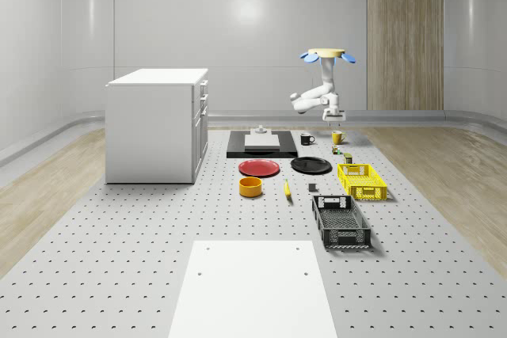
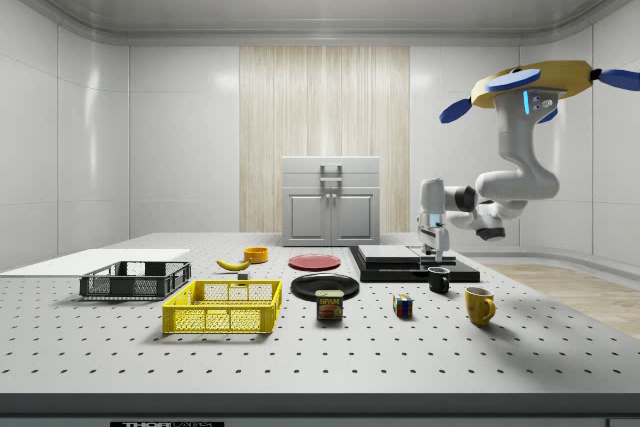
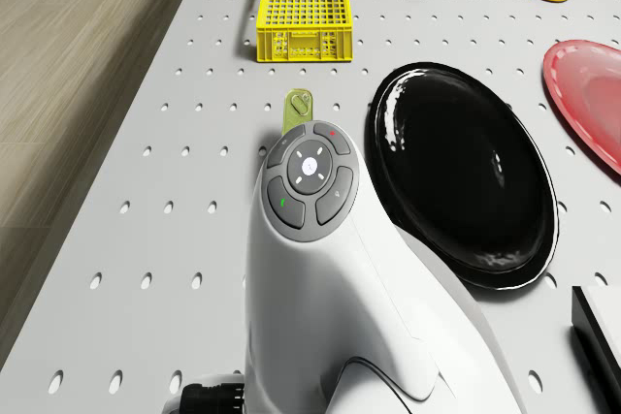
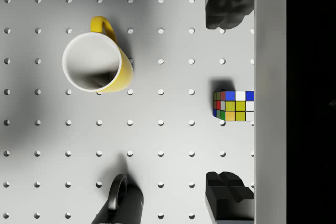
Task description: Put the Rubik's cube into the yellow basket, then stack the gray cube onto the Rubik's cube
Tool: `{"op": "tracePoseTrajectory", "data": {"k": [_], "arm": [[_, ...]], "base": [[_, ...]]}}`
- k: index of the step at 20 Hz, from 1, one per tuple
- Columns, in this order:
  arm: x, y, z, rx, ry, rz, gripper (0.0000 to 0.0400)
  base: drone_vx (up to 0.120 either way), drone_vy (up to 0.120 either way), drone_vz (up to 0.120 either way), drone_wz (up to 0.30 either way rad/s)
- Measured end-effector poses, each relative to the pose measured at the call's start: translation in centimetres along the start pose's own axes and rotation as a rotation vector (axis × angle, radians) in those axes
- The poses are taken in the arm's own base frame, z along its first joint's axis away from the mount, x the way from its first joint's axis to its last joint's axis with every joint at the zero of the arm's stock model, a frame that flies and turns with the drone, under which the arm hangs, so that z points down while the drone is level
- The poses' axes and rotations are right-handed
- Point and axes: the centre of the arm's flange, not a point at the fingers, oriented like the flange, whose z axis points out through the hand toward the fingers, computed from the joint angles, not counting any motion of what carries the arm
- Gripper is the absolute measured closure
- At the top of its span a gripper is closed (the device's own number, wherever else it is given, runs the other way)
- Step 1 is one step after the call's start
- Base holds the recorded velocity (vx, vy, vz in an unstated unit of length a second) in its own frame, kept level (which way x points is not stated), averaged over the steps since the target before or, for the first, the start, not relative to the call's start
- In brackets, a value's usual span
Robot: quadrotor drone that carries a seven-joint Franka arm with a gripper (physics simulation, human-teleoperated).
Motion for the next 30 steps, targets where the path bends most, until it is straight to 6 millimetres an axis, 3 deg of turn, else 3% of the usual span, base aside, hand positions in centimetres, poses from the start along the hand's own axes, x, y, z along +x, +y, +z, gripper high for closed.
{"op": "tracePoseTrajectory", "data": {"k": [11,17,23,30], "arm": [[0.0,0.0,0.0,-0.001,0.001,0.000,0.0000],[0.0,0.0,0.0,-0.001,0.002,0.000,0.0000],[0.0,0.0,0.0,-0.001,0.002,0.000,0.0000],[0.0,0.0,1.5,-0.001,0.002,0.001,0.0000]], "base": [[0.120,0.000,-0.120,0.000],[0.013,-0.040,-0.120,0.000],[0.107,0.000,-0.120,0.000],[0.000,0.000,0.000,0.000]]}}
